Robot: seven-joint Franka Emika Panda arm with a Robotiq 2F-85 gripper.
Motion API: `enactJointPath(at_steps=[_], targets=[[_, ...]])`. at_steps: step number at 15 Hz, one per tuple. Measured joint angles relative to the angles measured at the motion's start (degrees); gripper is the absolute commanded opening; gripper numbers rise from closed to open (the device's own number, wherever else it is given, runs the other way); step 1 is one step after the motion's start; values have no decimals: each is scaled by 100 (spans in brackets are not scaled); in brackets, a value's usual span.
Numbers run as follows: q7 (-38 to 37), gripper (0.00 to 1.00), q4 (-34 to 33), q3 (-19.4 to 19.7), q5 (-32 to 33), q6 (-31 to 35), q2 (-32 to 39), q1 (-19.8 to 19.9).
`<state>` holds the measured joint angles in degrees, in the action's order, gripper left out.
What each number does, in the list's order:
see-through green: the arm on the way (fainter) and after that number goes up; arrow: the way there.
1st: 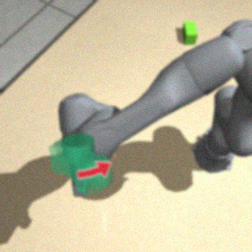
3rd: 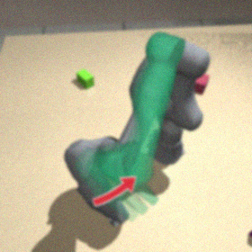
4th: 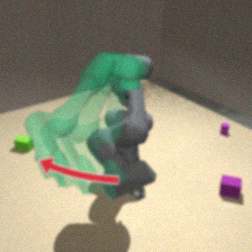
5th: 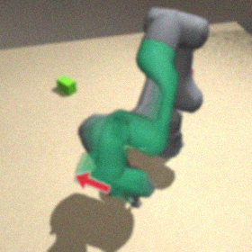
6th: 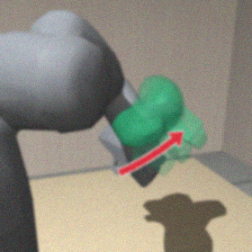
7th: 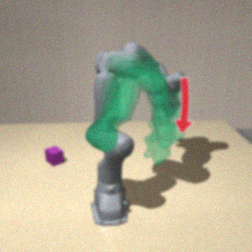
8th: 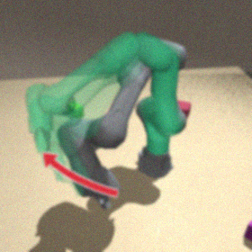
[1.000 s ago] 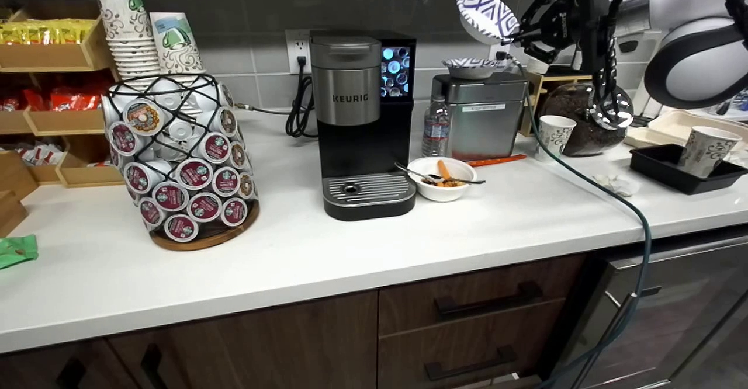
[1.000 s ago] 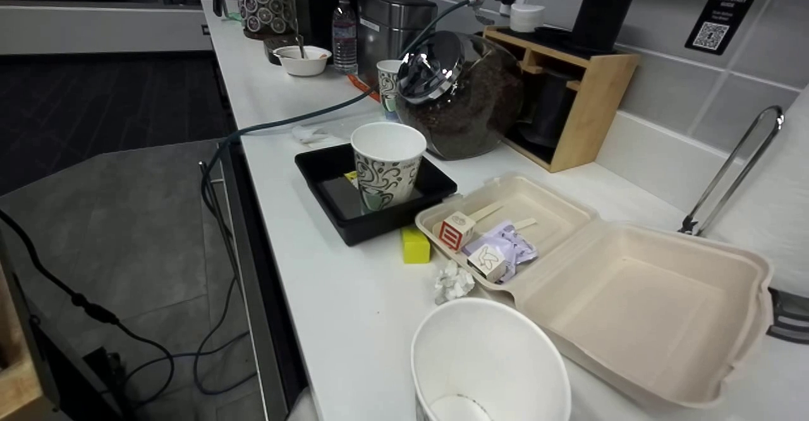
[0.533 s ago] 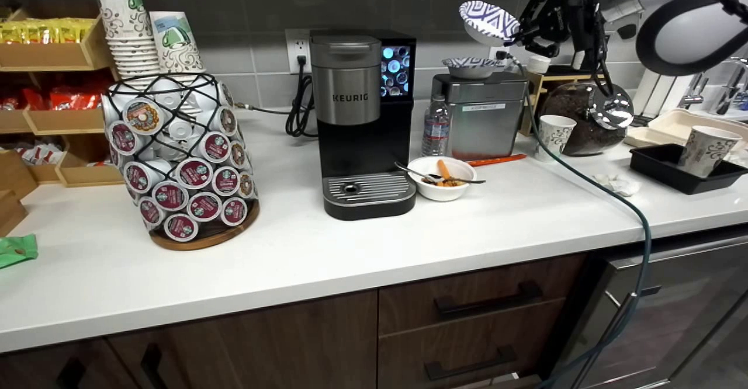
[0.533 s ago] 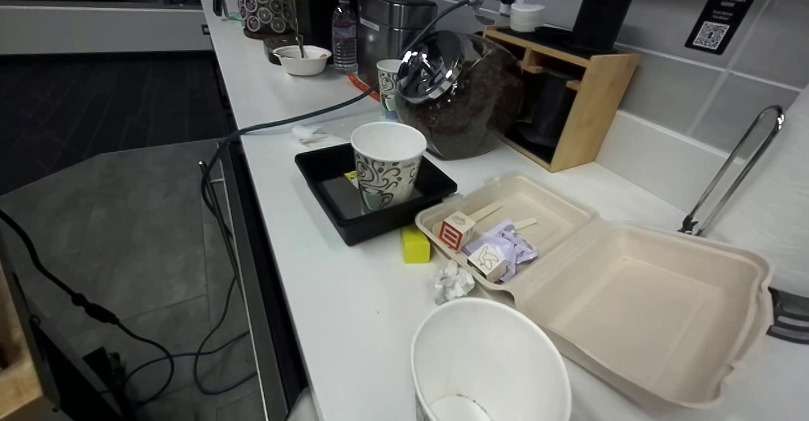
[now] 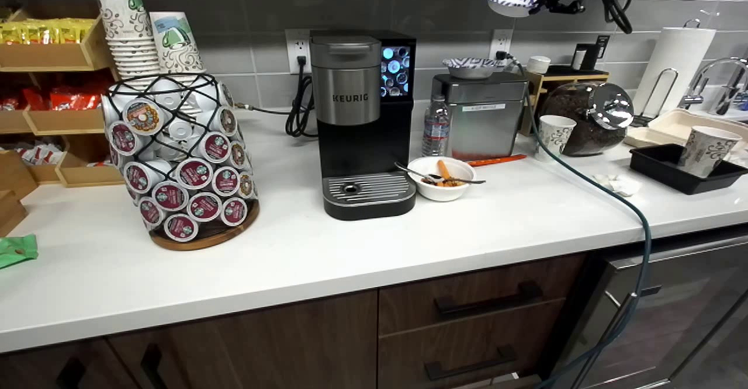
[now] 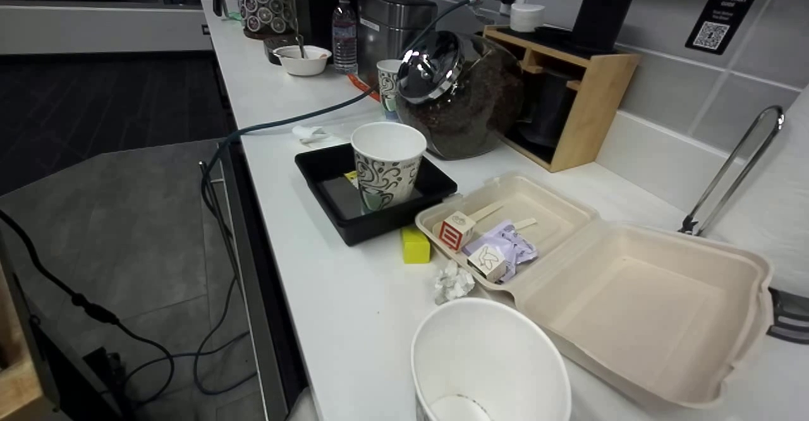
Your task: Empty the contents of the paper bowl onto the white bowl and then place the paper bowl on top of the recycling bin
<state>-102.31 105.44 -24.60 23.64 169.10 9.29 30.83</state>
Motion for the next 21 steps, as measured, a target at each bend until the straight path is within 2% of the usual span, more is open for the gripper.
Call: enactJointPath(at_steps=[6,10,14,15,18,21], targets=[[157,1,-248,-254,-171,-209,399,-74],[-102,1,-1015,8,18,-468,1056,-429],[-108,1,-1824,194,31,-1086,1633,-715],[16,1,-1978,455,-214,-1171,1721,-964],[455,1,-2329,1580,-1043,-1341,1881,-1967],[645,1,-2624,2214,-1501,-1677,2038,-2551]])
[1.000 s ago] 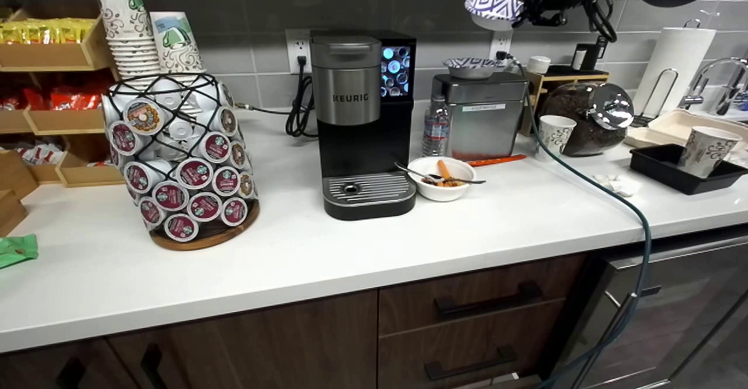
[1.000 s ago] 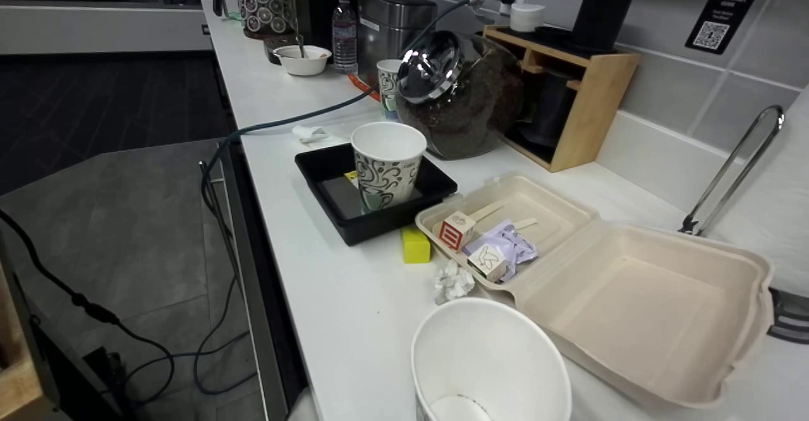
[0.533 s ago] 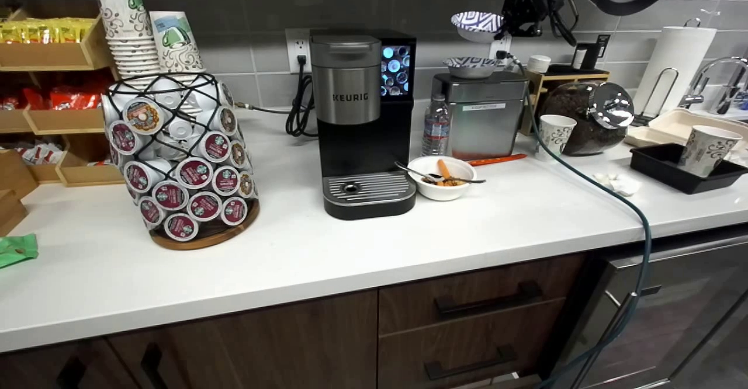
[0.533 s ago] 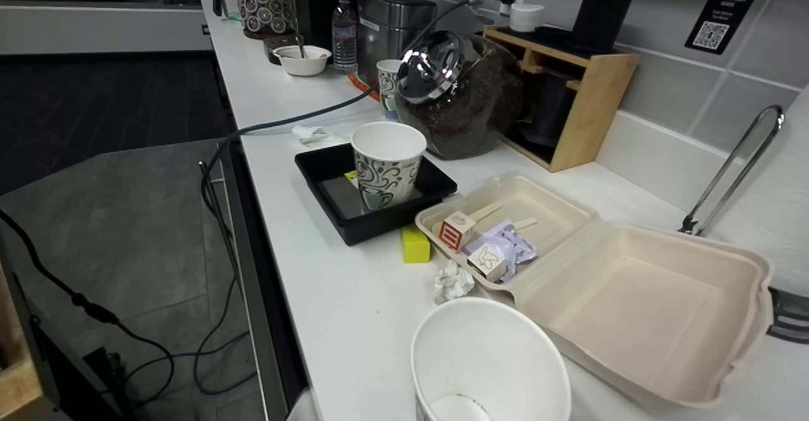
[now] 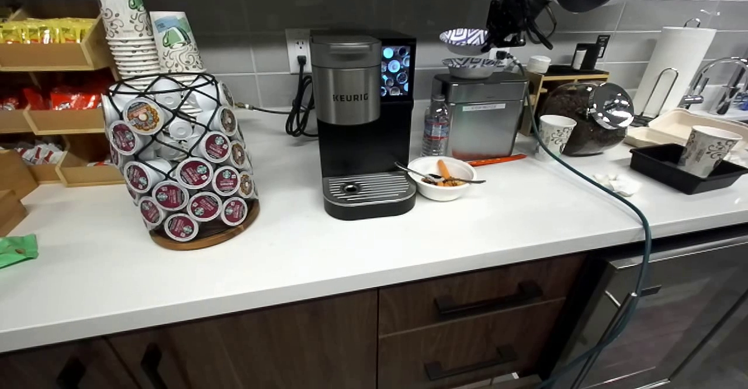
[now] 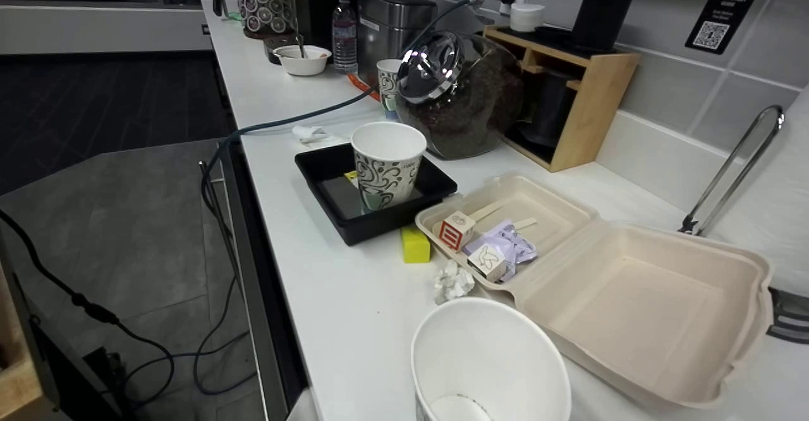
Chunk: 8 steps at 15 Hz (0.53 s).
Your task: Empty the contents of the paper bowl onto the white bowl and then place the paper bowl on top of the recycling bin
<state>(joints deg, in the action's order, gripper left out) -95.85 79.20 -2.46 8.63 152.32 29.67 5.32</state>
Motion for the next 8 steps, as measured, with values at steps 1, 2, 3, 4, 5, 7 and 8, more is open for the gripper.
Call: enactJointPath(at_steps=[1,2,3,4,5,7,8], targets=[[36,1,-74,143,-80,-115,37,-126],[51,1,-138,267,-122,-210,71,-232],[54,1,-192,385,-143,-300,95,-325],[61,1,-245,464,-167,-393,112,-392],[69,1,-292,530,-191,-465,127,-444],[98,1,-361,598,-244,-619,137,-505],[135,1,-387,609,-278,-666,138,-520]])
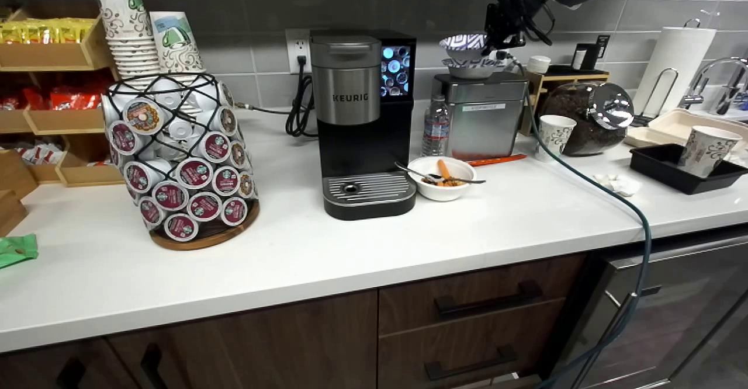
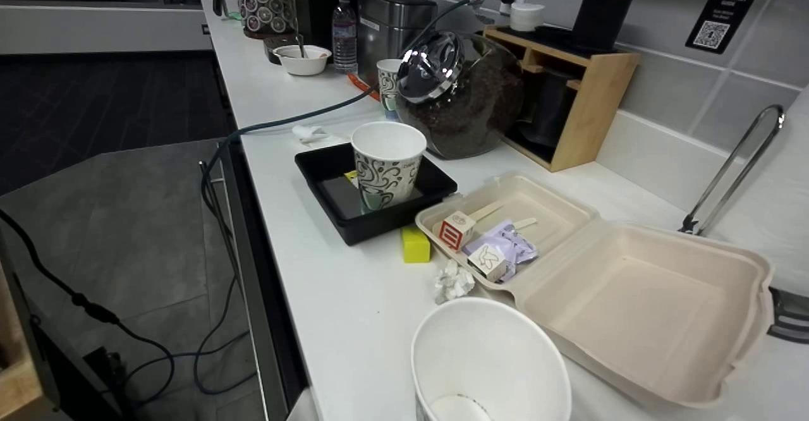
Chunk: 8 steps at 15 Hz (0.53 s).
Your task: Empty the contents of the paper bowl onto the white bowl and then place the paper bowl on top of the recycling bin
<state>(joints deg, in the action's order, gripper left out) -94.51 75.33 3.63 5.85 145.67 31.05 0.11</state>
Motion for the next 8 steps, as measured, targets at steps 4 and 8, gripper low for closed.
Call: enactJointPath(at_steps=[4,8], targets=[[95,1,-42,14,-83,-96,-1,-46],[109,1,-43,93,-84,-104,-1,-108]])
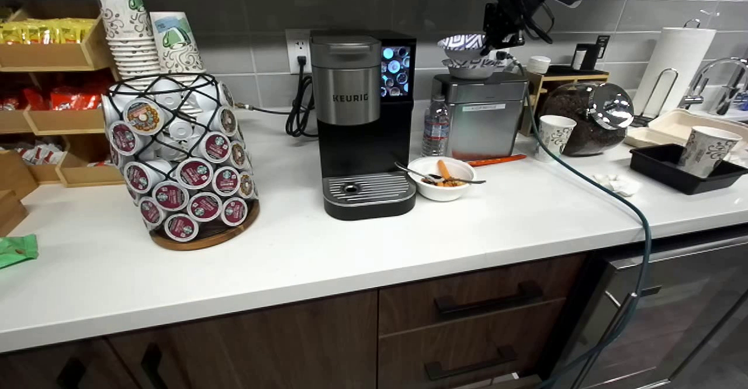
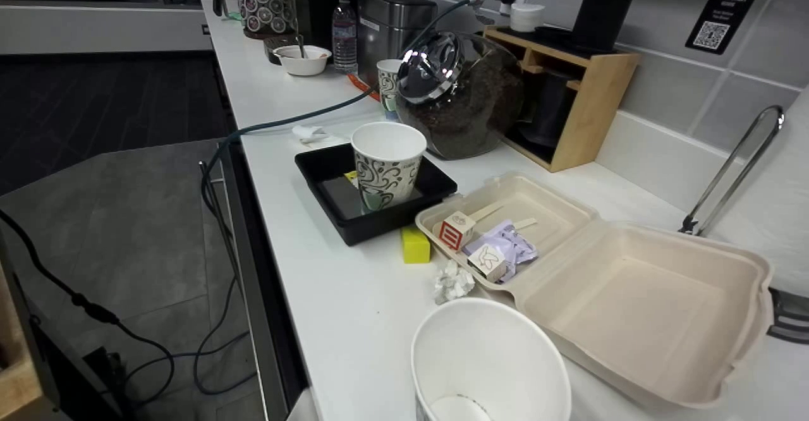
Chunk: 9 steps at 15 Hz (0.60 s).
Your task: Empty the contents of the paper bowl onto the white bowl and then place the paper bowl on top of the recycling bin
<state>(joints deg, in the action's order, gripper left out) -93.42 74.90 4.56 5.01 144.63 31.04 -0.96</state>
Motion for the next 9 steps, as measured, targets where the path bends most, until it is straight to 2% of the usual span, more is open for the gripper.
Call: enactJointPath(at_steps=[9], targets=[[48,1,108,102,0,-13,-163,-140]])
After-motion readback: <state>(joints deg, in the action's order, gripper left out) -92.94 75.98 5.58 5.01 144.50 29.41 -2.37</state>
